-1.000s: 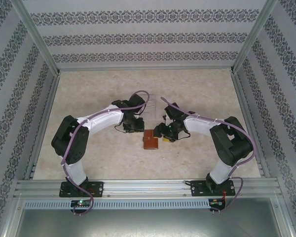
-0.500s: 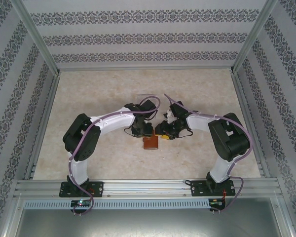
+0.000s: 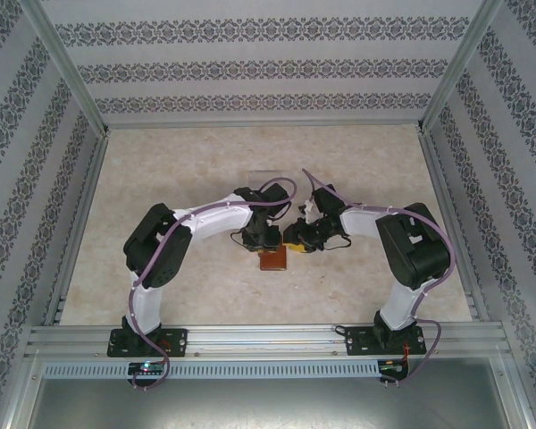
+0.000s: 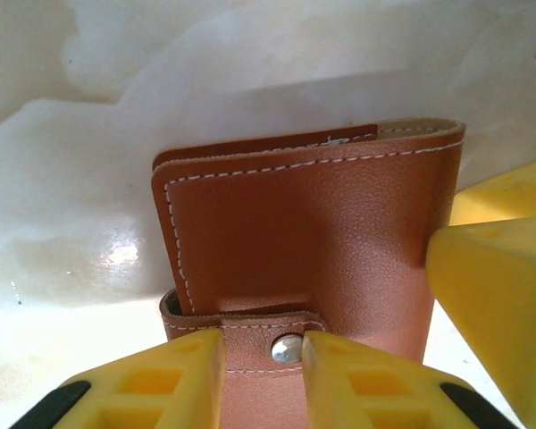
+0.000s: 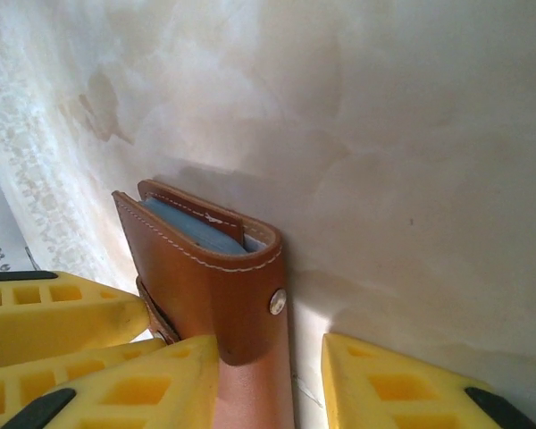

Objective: Take the credit cards out of the card holder

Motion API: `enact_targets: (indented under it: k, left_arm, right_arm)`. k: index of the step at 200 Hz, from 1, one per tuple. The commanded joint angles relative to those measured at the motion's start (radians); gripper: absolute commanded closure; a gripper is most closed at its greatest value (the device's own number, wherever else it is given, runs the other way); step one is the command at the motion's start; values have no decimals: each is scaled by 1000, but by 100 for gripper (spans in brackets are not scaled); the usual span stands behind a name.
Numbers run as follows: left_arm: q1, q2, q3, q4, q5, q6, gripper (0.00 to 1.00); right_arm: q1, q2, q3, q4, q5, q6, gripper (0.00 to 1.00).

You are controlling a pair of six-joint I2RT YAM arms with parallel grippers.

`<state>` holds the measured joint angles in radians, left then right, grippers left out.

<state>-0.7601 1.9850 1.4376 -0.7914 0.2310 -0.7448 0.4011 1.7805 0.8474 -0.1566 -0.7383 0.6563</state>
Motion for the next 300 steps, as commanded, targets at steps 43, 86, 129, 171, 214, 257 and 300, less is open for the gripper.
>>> enact_targets:
  k: [43,86,129,171,214,257,300]
  left_arm:
    - [-28,33,14,-28,11,15,64]
    - [-31,49,15,-30,16,26,59]
    - [-32,73,35,-57,3,41,59]
    - [-31,63,42,-71,-15,42,71]
    - [-31,33,51,-87,-53,46,83]
    - [-28,-2,56,-110,-87,54,87]
    - [-8,-54,42,-121,-110,61,89]
  right_arm:
    - [48,82,-30,148,-56,45,67]
    - [53,83,-33,138,-38,50,74]
    - [52,79,-38,135,-33,53,81]
    - [55,76,-34,124,-26,52,87]
    - [53,71,-28,99,-11,40,88]
    - [51,59,-22,66,5,22,89]
    - [46,47,-10,24,27,0,89]
